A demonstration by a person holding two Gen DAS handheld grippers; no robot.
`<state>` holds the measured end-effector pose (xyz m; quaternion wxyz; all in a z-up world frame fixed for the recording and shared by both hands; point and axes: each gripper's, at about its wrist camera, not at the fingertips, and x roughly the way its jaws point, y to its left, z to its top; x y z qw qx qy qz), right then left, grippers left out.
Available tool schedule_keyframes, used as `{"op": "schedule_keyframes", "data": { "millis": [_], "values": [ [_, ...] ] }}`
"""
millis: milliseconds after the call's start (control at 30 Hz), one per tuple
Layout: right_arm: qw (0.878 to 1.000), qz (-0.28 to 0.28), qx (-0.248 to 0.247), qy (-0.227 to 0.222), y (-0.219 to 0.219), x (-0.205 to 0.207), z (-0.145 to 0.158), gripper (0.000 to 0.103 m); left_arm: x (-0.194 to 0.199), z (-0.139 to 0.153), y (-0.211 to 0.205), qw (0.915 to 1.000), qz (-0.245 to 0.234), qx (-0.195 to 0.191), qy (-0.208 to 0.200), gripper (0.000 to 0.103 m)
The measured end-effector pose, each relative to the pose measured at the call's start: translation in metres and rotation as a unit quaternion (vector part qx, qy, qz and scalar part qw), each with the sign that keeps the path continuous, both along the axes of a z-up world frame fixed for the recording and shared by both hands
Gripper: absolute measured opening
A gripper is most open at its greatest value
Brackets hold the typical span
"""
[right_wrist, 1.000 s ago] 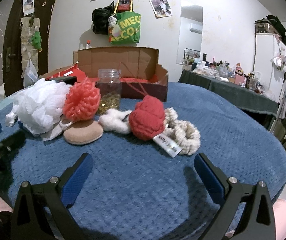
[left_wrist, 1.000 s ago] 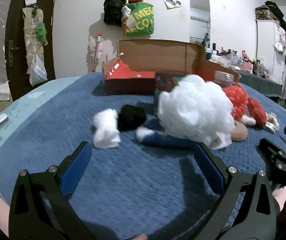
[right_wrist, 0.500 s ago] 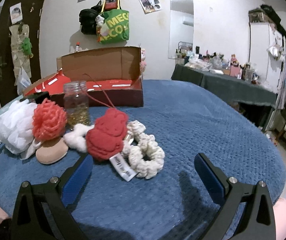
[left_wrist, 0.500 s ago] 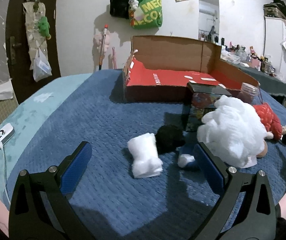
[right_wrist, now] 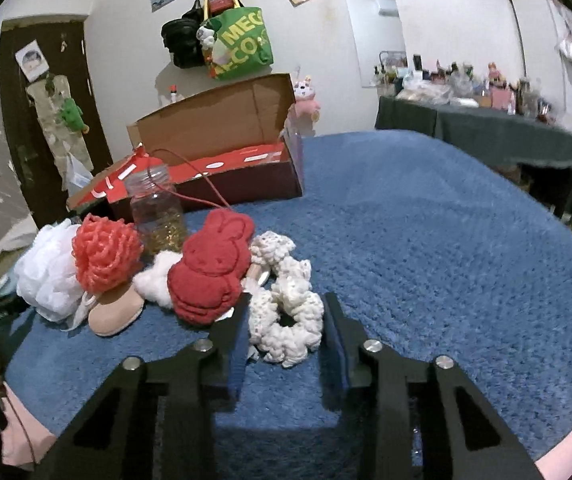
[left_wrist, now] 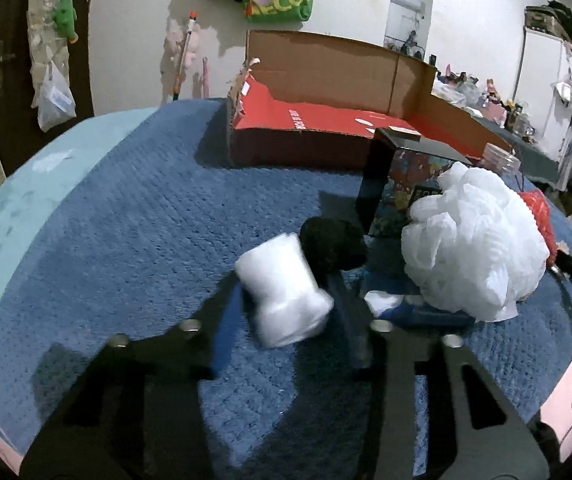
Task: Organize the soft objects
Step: 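Grasp the white sock with the left tool while the right tool grasps the cream scrunchie, then carry the white sock and cream scrunchie into the red-lined box with both tools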
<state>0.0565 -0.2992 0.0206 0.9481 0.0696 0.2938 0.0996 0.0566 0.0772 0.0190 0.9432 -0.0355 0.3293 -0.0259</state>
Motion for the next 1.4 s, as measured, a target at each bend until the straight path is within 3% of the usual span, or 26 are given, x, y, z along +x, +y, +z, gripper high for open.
{"op": "schedule_keyframes", "data": {
  "millis": [100, 267, 767, 1033, 1400],
  "values": [
    [1.0, -0.003, 0.004, -0.011, -0.003, -0.006, 0.002, 0.029, -0.004, 0.002, -0.001, 1.0, -0.003, 0.006, -0.005, 0.023],
    [0.999, -0.012, -0.011, -0.038, -0.002, -0.017, 0.012, 0.028, -0.009, 0.007, -0.002, 0.9999, -0.01, 0.007, -0.009, 0.022],
    [0.997, -0.032, -0.03, -0.06, -0.004, -0.026, 0.025, 0.027, -0.015, 0.018, 0.009, 0.9994, 0.003, 0.032, -0.009, 0.022],
    [0.996, -0.04, -0.053, -0.061, -0.01, -0.011, 0.035, 0.027, 0.009, 0.026, 0.022, 0.9987, 0.001, 0.049, 0.007, 0.022],
    [0.997, -0.009, -0.043, -0.06, -0.002, 0.023, 0.053, 0.027, 0.044, 0.043, 0.016, 0.9988, -0.041, 0.025, 0.012, 0.022]
  ]
}}
